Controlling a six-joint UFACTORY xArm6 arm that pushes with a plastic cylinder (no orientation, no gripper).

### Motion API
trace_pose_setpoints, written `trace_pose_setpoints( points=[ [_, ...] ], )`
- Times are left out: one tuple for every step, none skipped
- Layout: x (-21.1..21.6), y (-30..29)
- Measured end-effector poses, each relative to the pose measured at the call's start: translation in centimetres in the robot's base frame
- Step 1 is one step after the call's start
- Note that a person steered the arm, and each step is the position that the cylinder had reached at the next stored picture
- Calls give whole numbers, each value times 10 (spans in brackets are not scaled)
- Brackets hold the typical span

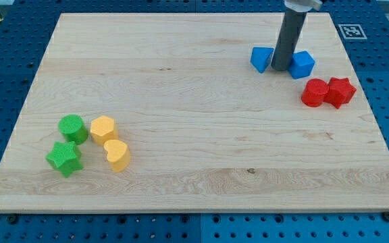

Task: Move the blue cube to the top of the red circle

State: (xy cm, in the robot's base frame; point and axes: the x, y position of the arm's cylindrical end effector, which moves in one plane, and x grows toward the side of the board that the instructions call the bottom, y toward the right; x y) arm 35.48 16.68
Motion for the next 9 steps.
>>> trace_pose_setpoints(
  points=[
    [-13,6],
    [-42,6],
    [-38,26],
    [-15,28],
    [-19,6],
    [-4,7],
    [0,18],
    [1,30],
    [1,22]
  ],
)
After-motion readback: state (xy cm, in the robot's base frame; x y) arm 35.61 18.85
